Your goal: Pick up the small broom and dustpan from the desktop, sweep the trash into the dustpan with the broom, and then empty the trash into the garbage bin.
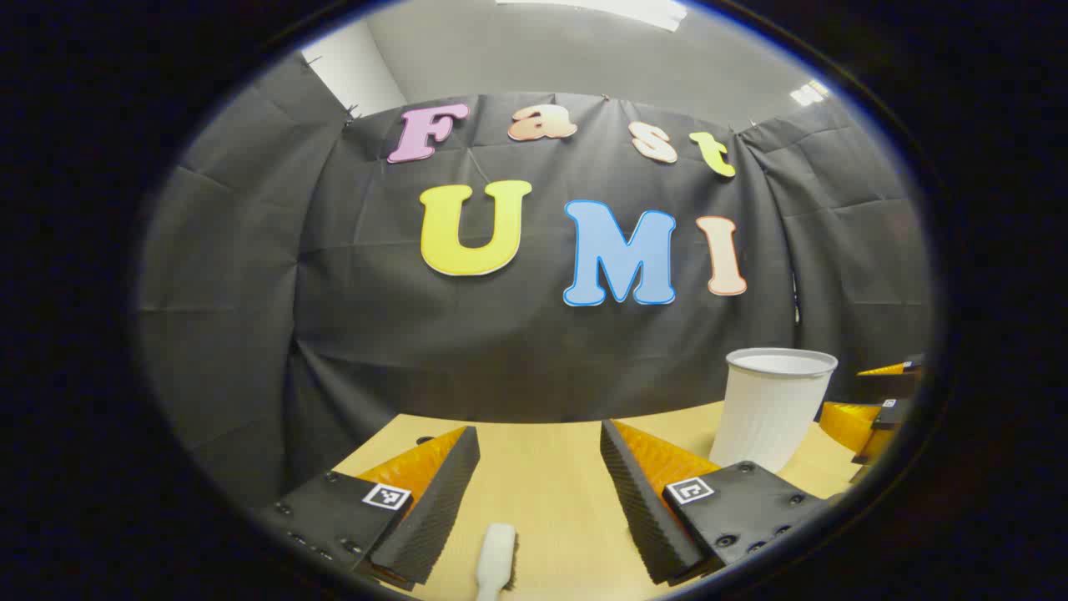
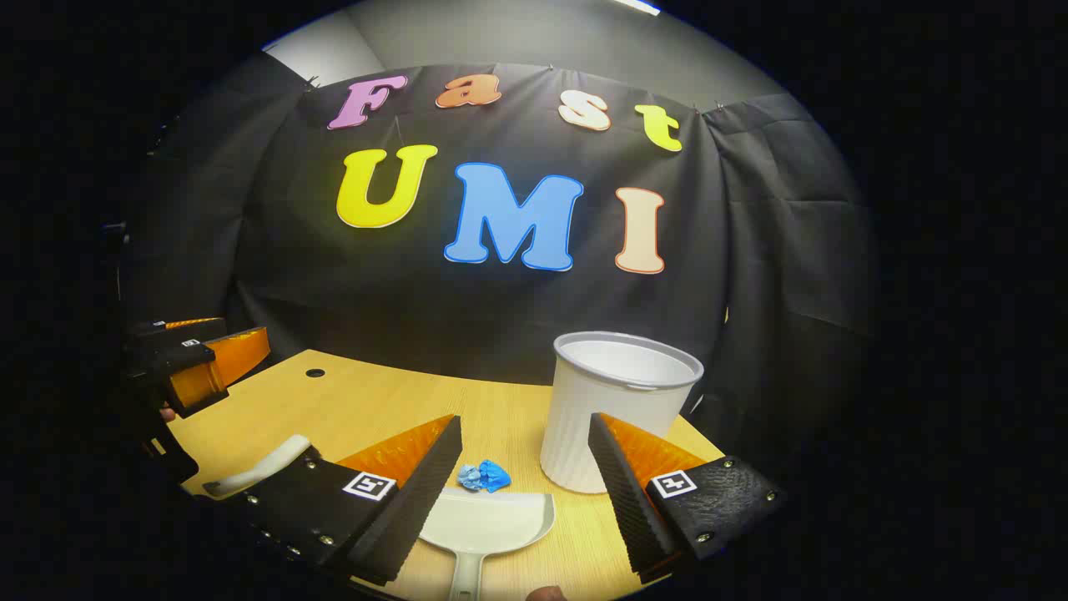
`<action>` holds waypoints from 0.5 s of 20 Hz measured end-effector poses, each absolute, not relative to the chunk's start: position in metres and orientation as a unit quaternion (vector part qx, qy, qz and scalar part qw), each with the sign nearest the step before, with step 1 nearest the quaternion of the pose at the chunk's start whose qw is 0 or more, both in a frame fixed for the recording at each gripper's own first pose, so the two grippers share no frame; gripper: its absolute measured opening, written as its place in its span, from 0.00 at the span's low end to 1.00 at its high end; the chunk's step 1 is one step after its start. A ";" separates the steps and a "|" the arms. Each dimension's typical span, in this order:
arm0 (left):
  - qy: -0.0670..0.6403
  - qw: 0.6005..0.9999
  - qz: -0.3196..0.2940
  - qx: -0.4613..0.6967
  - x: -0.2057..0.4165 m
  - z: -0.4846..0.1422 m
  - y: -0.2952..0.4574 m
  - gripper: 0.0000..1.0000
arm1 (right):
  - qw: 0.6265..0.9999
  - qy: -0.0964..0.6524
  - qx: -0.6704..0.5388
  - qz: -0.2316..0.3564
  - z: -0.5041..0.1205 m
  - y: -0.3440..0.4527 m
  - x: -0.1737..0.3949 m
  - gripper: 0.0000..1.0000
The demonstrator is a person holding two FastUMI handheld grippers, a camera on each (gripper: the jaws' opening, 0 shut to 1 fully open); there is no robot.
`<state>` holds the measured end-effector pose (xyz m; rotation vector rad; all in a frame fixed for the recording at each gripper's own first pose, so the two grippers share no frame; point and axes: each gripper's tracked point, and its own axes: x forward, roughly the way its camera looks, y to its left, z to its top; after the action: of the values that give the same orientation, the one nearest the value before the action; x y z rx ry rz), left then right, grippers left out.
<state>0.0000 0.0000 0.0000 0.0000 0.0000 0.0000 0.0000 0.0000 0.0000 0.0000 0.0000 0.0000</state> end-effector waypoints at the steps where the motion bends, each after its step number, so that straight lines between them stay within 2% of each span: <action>1: -0.001 1.000 0.000 0.002 0.001 0.000 0.001 0.95 | 1.000 0.000 0.000 -0.001 -0.001 -0.001 0.000 0.96; 2: -0.002 1.000 0.001 0.004 0.002 0.001 0.002 0.99 | 1.000 -0.001 0.000 -0.001 0.001 0.000 0.000 0.96; 3: -0.002 1.000 0.001 0.004 0.003 0.001 0.004 0.95 | 1.000 -0.002 -0.001 -0.002 0.000 0.000 0.001 0.96; 7: 0.001 1.000 0.003 0.000 0.004 0.000 0.007 0.95 | 1.000 -0.001 -0.005 0.000 0.000 0.003 0.003 0.96; 8: 0.001 1.000 0.003 0.001 0.004 0.000 0.007 0.99 | 1.000 0.000 -0.006 0.001 0.001 0.003 0.004 0.96; 10: 0.002 1.000 0.004 0.003 0.006 0.000 0.009 0.95 | 1.000 -0.002 -0.006 0.002 0.002 0.004 0.004 0.96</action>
<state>0.0060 0.0091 -0.0004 0.0067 0.0039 0.0084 0.0043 0.0042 0.0025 -0.0120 -0.0048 0.0048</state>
